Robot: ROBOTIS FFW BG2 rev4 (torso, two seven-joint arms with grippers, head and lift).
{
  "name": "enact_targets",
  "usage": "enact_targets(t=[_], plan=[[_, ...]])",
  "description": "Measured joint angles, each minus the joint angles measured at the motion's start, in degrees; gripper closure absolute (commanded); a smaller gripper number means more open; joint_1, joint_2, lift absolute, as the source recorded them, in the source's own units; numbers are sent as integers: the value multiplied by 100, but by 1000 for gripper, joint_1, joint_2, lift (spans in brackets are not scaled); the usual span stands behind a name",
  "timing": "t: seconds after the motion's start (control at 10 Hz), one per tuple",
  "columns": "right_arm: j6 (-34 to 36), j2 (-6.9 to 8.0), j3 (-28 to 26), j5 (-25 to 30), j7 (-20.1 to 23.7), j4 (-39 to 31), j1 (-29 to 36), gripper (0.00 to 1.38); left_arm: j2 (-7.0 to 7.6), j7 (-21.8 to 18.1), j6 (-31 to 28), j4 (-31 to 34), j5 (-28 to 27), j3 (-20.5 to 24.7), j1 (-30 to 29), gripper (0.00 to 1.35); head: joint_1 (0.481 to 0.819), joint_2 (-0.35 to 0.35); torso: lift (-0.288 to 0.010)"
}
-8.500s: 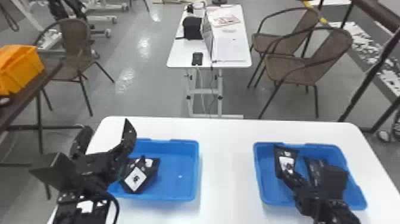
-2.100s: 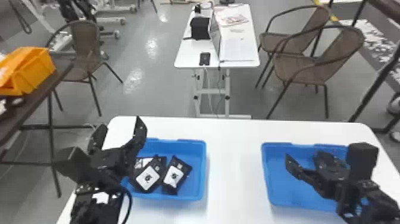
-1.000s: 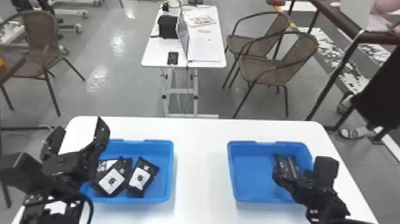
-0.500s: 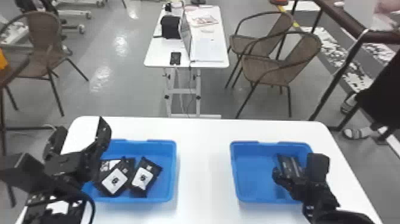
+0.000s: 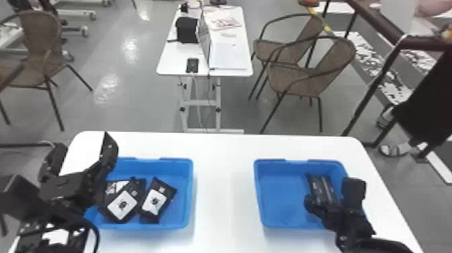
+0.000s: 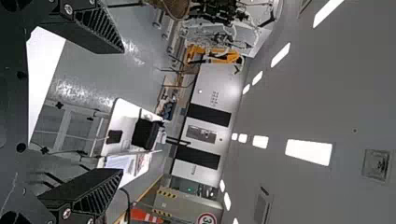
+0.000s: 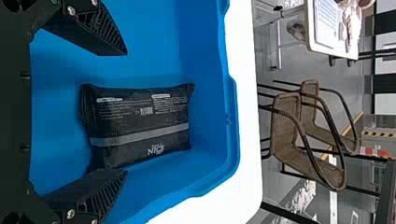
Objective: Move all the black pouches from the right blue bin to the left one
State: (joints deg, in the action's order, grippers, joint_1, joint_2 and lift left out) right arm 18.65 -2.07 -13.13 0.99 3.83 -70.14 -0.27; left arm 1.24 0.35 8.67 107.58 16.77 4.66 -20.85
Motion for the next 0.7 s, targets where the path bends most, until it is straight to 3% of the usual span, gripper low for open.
enact_targets(t=[0.5, 0.6, 0.7], plan=[[19, -97, -17, -49, -103, 254, -153, 124, -10, 0, 40, 0, 10, 9, -24, 122, 695, -79, 10], [23, -109, -28, -67, -144, 302, -182, 186, -10, 0, 54, -1, 10, 11, -24, 124, 695, -83, 10], [25, -129, -55, -101, -148, 391, -234, 555, -10, 0, 64, -1, 10, 21, -29, 125, 695, -85, 10]])
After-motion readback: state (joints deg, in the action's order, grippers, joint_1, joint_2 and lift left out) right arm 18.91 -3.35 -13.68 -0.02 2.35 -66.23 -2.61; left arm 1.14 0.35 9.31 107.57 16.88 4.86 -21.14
